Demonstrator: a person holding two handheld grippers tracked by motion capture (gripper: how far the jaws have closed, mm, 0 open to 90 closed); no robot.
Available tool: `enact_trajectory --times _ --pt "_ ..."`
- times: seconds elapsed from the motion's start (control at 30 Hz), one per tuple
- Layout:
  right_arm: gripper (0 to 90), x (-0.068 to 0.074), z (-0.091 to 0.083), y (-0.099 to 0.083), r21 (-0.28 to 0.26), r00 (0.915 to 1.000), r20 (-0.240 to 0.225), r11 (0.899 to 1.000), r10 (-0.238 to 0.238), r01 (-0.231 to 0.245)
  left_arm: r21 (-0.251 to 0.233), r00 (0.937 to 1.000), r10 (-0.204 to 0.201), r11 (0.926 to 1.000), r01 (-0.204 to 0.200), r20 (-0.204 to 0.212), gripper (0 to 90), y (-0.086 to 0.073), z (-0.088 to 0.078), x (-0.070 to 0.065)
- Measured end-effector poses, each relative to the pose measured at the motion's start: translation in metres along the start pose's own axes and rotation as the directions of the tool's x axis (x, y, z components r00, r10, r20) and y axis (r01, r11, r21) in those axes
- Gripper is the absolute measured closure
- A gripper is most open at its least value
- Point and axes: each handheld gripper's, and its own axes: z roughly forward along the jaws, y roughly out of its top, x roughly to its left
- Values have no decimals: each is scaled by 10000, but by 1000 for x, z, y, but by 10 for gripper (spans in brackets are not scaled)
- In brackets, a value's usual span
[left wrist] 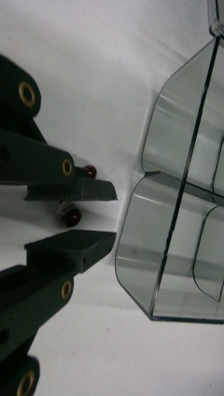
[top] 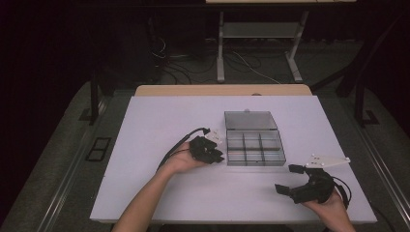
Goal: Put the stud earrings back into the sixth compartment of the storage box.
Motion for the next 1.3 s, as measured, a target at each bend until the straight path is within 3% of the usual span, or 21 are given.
enact_trajectory --times 0.6,0.73,0.77,0.97,1.13,1.17,1.3 --pt "8 -1 0 0 -36 10000 36 10000 10 -10 273 9993 -376 9989 374 87 787 2 -5 3" --pt "8 -1 0 0 -34 10000 40 10000 -8 8 105 9989 -471 9988 470 81 787 4 -13 5" --pt "8 -1 0 0 -35 10000 49 10000 2 -2 65 9977 -668 9977 668 143 787 4 -15 5" --pt "8 -1 0 1 -39 10000 48 10000 33 -33 -108 9982 -591 9982 590 -38 789 12 -30 11" --pt "8 -1 0 0 -25 10000 47 10000 40 -40 -204 9967 -815 9965 814 -34 790 22 -39 13" --pt "7 -1 0 0 -34 10000 59 10000 4 -4 -195 9989 -461 9988 460 -87 790 24 -41 16" --pt "8 -1 0 1 -31 10000 50 10000 46 -46 -212 9983 -587 9981 586 -48 791 33 -46 16"
